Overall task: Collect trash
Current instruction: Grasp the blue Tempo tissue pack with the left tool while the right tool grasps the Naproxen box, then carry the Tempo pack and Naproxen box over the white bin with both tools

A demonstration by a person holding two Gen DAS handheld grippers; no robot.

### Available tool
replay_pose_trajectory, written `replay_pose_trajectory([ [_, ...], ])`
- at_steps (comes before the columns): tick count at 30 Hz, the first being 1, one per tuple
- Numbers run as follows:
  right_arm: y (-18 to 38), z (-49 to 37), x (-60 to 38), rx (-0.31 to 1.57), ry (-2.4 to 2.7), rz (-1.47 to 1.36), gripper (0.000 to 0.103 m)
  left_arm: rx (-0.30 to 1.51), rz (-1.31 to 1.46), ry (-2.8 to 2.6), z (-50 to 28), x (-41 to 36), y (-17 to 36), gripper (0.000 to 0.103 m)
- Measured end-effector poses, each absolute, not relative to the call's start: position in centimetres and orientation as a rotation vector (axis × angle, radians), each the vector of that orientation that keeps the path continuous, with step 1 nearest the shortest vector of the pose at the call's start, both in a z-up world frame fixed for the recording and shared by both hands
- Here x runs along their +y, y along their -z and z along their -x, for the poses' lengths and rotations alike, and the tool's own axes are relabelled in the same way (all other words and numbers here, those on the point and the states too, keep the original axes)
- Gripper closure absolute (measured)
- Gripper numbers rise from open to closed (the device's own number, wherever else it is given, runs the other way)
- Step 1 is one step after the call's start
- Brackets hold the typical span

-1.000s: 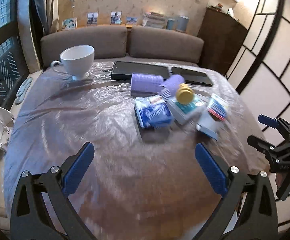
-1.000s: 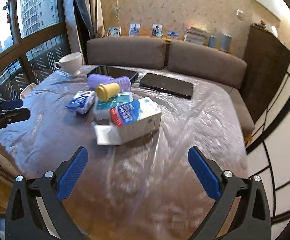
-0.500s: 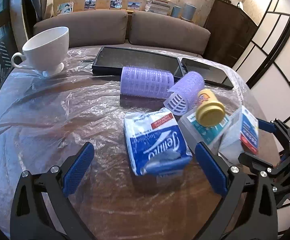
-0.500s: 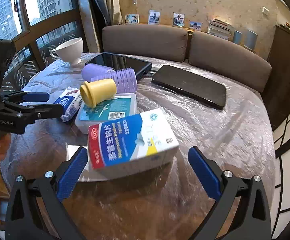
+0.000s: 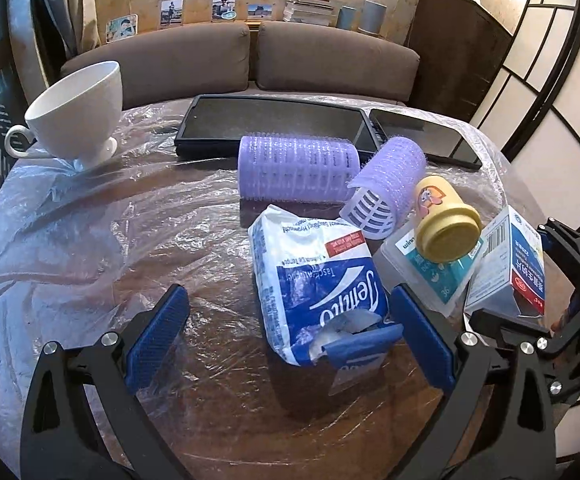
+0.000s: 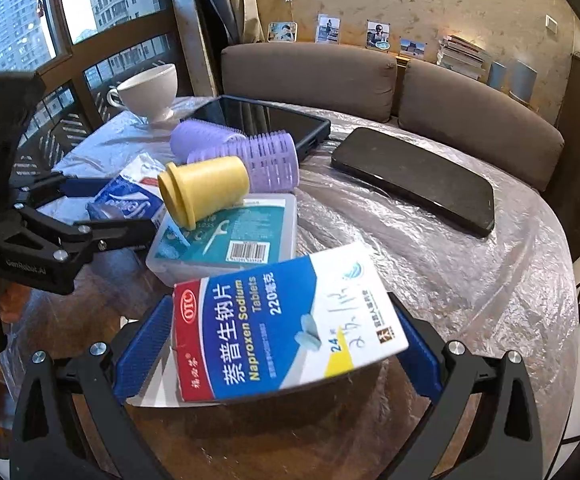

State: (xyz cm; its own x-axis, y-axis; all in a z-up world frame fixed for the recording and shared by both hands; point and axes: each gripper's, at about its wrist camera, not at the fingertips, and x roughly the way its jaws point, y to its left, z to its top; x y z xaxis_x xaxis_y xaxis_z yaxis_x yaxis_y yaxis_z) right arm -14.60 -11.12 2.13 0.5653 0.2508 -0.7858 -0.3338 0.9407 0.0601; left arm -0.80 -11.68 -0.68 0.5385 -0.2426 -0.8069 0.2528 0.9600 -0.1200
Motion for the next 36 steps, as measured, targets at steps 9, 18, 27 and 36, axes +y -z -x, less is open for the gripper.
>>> replay_pose_trajectory([
  [9,-1.8,14.5,-11.0,0.952,-0.317,0.088,0.02,0.938,-0.155,0.34,1.4,-13.1,0.6,0.032],
  [18,-2.2,15.3,-11.1,0.947,-0.304,0.062,0.021,0.934,-0.133,0.357,1.2,-12.4,0.3,0.039],
  [27,-2.0,15.3,-11.2,0.951,-0.291,0.052,0.021,0.923,-0.161,0.325,-0.1,-12.6,0.2,0.02],
  [36,-2.2,15.5,-11.2,0.949,-0.289,0.043,0.021,0.931,-0.128,0.331,-0.3,-12.1,0.2,0.046],
])
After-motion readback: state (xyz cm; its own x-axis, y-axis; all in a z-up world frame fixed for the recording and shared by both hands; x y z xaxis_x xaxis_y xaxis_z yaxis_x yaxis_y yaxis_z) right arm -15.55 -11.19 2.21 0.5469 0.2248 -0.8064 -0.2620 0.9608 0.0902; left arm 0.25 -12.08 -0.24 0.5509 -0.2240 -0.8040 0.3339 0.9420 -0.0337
